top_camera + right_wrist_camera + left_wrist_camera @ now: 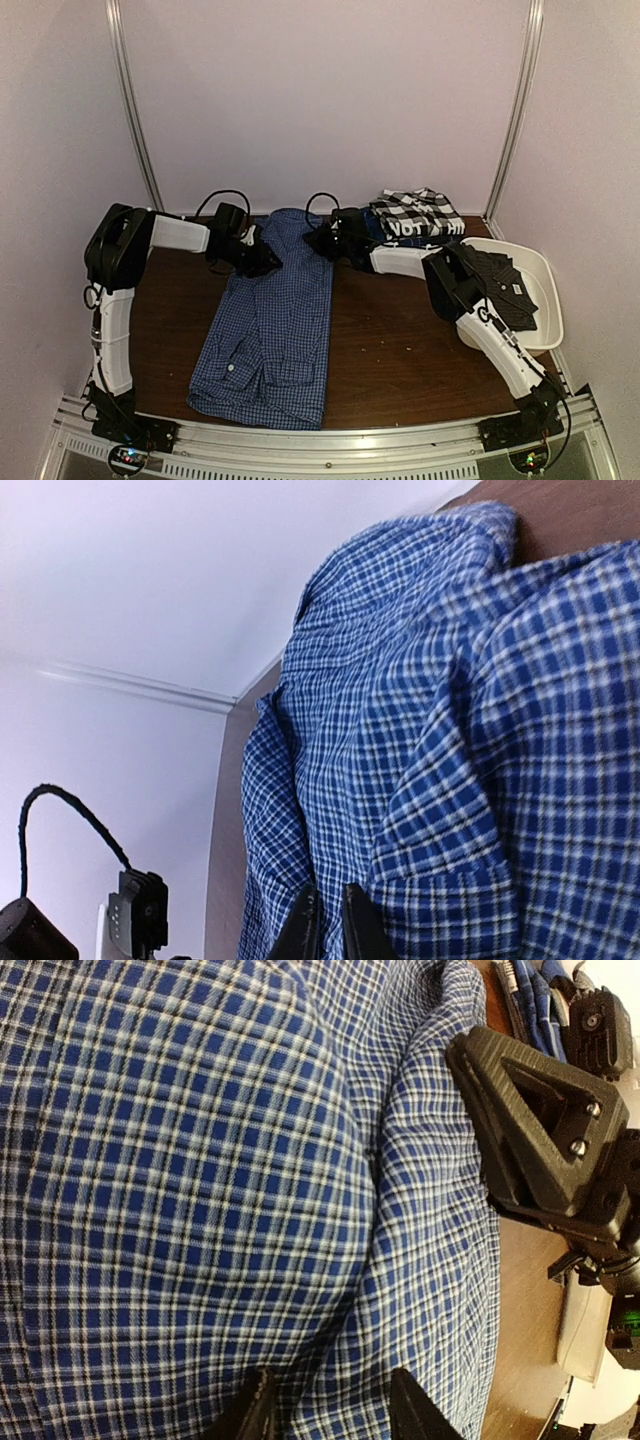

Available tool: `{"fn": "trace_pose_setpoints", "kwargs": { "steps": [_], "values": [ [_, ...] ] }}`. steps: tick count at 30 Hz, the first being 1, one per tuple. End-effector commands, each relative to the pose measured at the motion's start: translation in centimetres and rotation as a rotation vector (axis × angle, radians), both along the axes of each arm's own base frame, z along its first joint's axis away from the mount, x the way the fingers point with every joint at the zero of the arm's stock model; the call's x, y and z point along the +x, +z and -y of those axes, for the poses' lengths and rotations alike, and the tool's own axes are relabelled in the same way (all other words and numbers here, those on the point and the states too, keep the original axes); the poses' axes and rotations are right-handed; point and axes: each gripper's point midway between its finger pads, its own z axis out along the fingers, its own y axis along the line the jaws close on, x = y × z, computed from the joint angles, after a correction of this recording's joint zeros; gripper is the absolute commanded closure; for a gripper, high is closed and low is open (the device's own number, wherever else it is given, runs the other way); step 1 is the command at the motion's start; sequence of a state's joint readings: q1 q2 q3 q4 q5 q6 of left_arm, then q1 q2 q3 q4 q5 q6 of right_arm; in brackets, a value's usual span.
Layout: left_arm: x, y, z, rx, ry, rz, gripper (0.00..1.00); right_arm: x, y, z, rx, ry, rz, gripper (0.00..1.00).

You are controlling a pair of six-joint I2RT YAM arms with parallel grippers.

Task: Fold and stack the long sleeve shirts
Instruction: Smooth out the rectangle-folded shirt at the center of the board.

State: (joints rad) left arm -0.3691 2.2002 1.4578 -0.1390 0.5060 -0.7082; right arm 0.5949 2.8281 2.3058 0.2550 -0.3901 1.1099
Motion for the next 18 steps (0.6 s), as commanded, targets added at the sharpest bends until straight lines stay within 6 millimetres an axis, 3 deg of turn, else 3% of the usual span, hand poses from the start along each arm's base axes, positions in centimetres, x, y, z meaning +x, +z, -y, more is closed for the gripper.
{"fn": "trace_pose_setpoints", "kwargs": {
  "steps": [1, 6, 12, 15, 18],
  "values": [
    [0.8, -0.5, -0.6, 0.019, -0.002, 0.006, 0.6, 2.3, 0.8, 1.8, 0.048, -0.098, -0.002, 0.89],
    [1.7, 1.0, -1.1, 0.067, 0.003, 0.045, 0.61, 2.8, 3.3, 2.0, 0.089, -0.072, 0.028, 0.89],
    [3.4, 6.7, -2.3, 0.118, 0.018, 0.186, 0.61, 1.7, 8.2, 1.7, 0.062, 0.017, 0.107, 0.82],
    [3.0, 8.9, -1.4, 0.072, -0.016, 0.227, 0.63, 0.4, 9.7, 1.7, 0.033, 0.063, 0.122, 0.78],
    [2.2, 9.8, 0.9, 0.021, -0.062, 0.248, 0.63, -1.4, 10.4, 1.7, -0.029, 0.097, 0.124, 0.76]
  ]
}}
